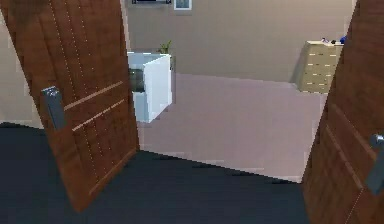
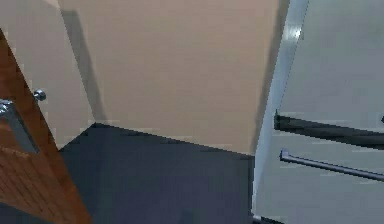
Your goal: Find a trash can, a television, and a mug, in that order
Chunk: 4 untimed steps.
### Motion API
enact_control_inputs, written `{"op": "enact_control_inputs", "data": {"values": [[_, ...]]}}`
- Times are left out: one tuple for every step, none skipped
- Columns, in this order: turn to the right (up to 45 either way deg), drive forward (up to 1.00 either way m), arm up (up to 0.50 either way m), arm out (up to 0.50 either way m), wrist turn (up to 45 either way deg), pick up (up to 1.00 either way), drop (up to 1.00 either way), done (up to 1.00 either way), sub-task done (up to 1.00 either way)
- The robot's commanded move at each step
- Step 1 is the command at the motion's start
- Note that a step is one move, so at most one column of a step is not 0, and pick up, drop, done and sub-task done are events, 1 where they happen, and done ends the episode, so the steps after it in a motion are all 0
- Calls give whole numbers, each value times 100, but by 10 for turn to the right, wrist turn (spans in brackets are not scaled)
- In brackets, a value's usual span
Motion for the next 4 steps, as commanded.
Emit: {"op": "enact_control_inputs", "data": {"values": [[0,30,0,0,0,0,0,0,0],[180,0,0,0,0,0,0,0,0],[0,100,0,0,0,0,0,0,0],[0,70,0,0,0,0,0,0,0]]}}
